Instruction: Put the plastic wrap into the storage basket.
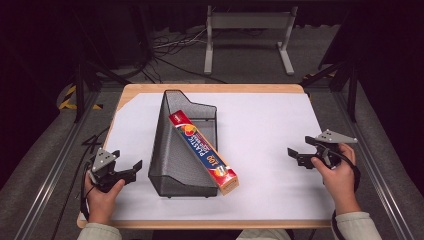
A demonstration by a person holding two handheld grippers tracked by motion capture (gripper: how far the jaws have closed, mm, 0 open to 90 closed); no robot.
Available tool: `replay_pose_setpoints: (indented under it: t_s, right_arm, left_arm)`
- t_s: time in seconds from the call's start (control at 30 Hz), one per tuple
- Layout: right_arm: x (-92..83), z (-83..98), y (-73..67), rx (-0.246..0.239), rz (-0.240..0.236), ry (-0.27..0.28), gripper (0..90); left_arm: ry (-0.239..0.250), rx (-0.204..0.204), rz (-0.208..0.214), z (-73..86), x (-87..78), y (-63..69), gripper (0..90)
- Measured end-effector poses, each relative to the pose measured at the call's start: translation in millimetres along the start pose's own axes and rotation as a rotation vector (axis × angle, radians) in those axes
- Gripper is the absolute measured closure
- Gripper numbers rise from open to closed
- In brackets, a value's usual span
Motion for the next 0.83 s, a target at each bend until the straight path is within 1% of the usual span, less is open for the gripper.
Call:
replay_pose_setpoints:
  t_s: [0.07,0.1,0.3,0.43,0.47,0.5,0.63,0.83]
  right_arm:
    - [3.6,8.9,1.0,0.006,0.014,-0.008,12.9]
    - [3.6,8.9,1.0,0.006,0.014,-0.008,12.9]
    - [9.5,27.6,0.7,0.014,0.031,-0.06,12.6]
    - [14.1,38.5,1.2,0.005,0.044,-0.107,12.5]
    - [14.4,38.6,1.0,0.006,0.039,-0.109,12.5]
    - [14.4,38.3,1.5,0.006,0.045,-0.109,12.3]
    - [14.5,38.6,2.4,0.018,0.043,-0.113,12.0]
    - [13.9,38.2,2.6,0.02,0.045,-0.107,11.9]
  left_arm:
    - [-0.001,0.001,0.001,0.1,0.1,0.0,10.9]
    - [0.0,-0.001,0.003,0.2,0.3,0.2,10.9]
    - [0.001,-0.005,0.007,0.0,1.5,1.0,10.9]
    - [0.004,-0.009,0.012,-0.2,1.7,0.5,10.9]
    - [0.004,-0.013,0.015,-0.1,1.8,0.6,10.9]
    - [0.005,-0.016,0.013,-0.1,2.0,0.6,10.9]
    - [0.002,-0.015,0.014,0.3,2.1,0.4,10.9]
    - [0.002,-0.016,0.014,0.5,2.2,0.2,10.9]
Point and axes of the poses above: each handheld gripper's, and its own axes: x roughly forward along the jaws, z roughly out of its underside, y roughly to its right, the point moved 7 cm from there along x, roughly forward along the jaws, and after that the axes turned 5 degrees about x, right-handed, at the moved point
